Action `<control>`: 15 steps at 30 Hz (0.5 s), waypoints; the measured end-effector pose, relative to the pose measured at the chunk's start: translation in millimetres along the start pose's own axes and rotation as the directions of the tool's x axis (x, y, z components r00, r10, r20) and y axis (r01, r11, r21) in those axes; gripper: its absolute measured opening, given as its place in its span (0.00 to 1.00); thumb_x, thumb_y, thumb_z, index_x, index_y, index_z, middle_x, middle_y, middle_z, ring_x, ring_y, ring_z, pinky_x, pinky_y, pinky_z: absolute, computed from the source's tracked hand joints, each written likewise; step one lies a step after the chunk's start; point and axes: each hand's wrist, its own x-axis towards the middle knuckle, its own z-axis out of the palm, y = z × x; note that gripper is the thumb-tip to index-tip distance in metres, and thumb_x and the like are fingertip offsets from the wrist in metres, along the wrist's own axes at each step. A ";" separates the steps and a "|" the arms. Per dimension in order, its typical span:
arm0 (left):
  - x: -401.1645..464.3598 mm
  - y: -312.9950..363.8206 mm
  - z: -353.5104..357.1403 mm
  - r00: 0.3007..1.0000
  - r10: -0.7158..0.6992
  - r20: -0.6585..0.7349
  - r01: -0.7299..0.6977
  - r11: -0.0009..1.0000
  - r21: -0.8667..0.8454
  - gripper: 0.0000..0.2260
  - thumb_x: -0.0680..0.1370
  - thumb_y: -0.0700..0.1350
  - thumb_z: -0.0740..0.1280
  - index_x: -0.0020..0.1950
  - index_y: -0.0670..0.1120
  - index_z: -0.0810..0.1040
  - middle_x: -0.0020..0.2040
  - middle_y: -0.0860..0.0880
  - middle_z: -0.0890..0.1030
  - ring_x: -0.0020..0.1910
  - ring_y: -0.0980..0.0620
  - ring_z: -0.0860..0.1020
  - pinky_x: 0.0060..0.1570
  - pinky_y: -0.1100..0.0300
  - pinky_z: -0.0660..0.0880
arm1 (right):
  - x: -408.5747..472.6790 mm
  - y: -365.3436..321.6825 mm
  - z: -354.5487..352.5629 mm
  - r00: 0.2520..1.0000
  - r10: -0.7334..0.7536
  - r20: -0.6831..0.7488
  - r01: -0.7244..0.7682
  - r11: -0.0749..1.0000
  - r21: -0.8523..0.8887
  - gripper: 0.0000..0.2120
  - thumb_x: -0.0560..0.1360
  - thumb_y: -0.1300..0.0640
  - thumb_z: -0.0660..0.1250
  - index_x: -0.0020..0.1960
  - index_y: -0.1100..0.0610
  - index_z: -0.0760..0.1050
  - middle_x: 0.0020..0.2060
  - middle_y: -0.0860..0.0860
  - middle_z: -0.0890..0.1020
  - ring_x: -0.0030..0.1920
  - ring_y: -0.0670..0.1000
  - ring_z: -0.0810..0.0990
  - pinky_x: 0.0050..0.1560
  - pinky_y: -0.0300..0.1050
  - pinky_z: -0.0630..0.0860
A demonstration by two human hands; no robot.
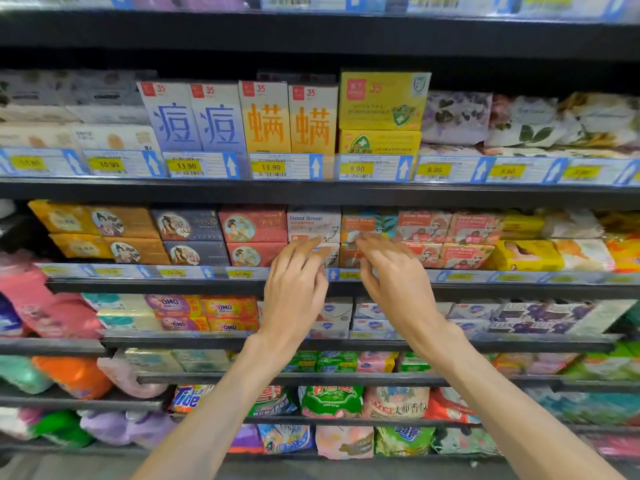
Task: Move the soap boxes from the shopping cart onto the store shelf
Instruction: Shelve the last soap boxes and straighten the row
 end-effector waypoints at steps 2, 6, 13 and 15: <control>-5.8 -2.2 -4.7 1.000 -0.007 -0.006 0.007 1.000 0.001 0.16 0.79 0.39 0.63 0.66 0.47 0.77 0.68 0.52 0.75 0.69 0.49 0.70 0.69 0.52 0.69 | 2.3 0.8 4.3 1.000 -0.009 0.012 0.009 1.000 -0.016 0.17 0.78 0.62 0.63 0.67 0.57 0.76 0.66 0.53 0.79 0.67 0.52 0.77 0.71 0.51 0.69; -12.8 -11.4 -9.2 0.999 -0.047 -0.005 0.047 0.999 -0.001 0.15 0.80 0.39 0.63 0.65 0.47 0.78 0.64 0.52 0.77 0.68 0.51 0.71 0.68 0.54 0.70 | 3.0 5.2 7.4 1.000 0.005 0.023 -0.006 1.000 0.004 0.18 0.79 0.62 0.62 0.68 0.57 0.76 0.67 0.52 0.78 0.69 0.50 0.75 0.73 0.54 0.66; -10.7 -18.0 -15.9 0.996 -0.006 -0.092 0.005 1.000 -0.007 0.12 0.80 0.38 0.64 0.61 0.45 0.80 0.59 0.51 0.79 0.62 0.50 0.73 0.62 0.53 0.73 | 2.6 4.8 5.0 0.995 -0.026 -0.099 0.031 0.998 0.057 0.13 0.78 0.63 0.64 0.61 0.57 0.80 0.59 0.51 0.83 0.63 0.53 0.79 0.66 0.54 0.73; 0.8 -21.6 -18.6 0.991 0.022 -0.135 -0.022 1.000 0.000 0.12 0.79 0.36 0.65 0.62 0.43 0.80 0.59 0.50 0.79 0.64 0.48 0.72 0.64 0.53 0.72 | 8.8 -1.2 5.8 0.987 -0.051 -0.155 0.058 0.997 0.043 0.13 0.78 0.62 0.65 0.61 0.57 0.80 0.59 0.51 0.83 0.63 0.53 0.78 0.66 0.53 0.72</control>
